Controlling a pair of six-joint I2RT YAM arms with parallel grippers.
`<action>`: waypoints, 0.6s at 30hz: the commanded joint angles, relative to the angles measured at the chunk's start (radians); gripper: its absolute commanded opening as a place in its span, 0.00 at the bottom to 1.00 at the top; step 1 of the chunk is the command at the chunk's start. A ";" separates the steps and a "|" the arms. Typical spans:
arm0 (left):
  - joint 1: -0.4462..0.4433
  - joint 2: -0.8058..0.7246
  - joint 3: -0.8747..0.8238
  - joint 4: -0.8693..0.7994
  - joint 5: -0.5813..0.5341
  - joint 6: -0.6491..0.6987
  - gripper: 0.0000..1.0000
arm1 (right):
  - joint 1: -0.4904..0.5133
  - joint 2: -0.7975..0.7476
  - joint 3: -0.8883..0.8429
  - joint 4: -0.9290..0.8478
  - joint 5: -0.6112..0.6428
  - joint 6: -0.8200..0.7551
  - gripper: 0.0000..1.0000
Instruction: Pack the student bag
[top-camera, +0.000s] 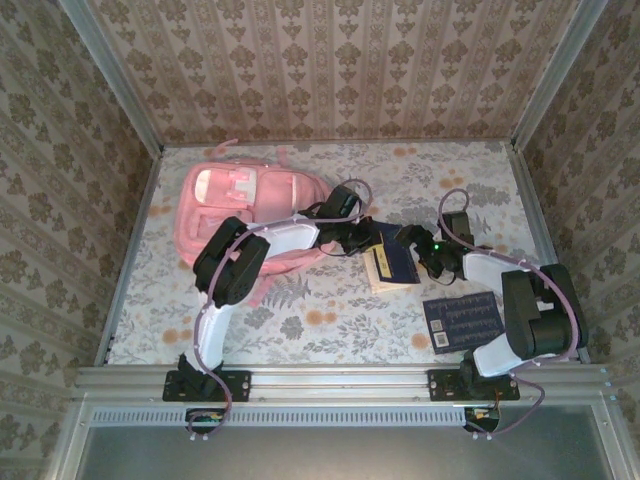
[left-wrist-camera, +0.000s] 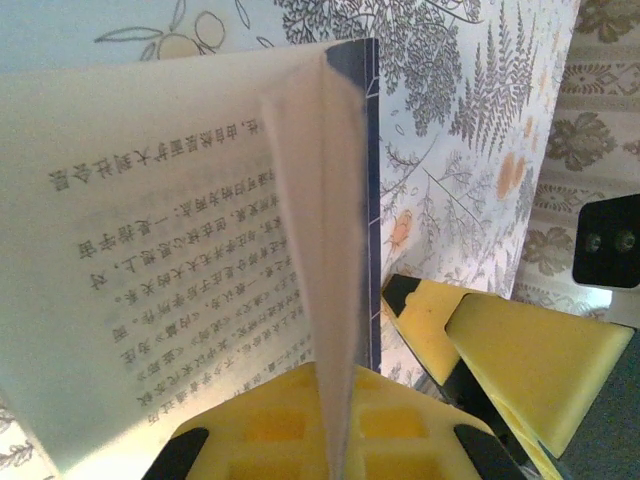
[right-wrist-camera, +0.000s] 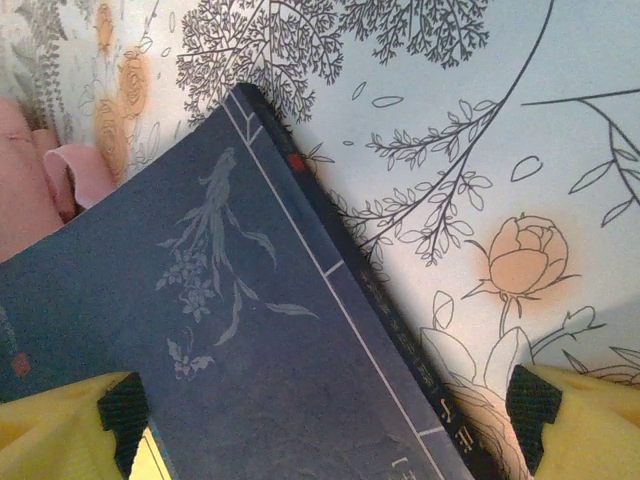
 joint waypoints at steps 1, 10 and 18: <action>0.015 -0.096 -0.019 0.014 0.067 0.059 0.00 | -0.016 -0.019 -0.072 0.054 -0.133 0.045 0.97; 0.021 -0.197 -0.066 0.043 0.175 0.111 0.00 | -0.048 0.061 -0.213 0.609 -0.429 0.328 0.98; 0.026 -0.269 -0.107 0.040 0.200 0.145 0.00 | -0.032 0.059 -0.277 0.778 -0.465 0.438 0.98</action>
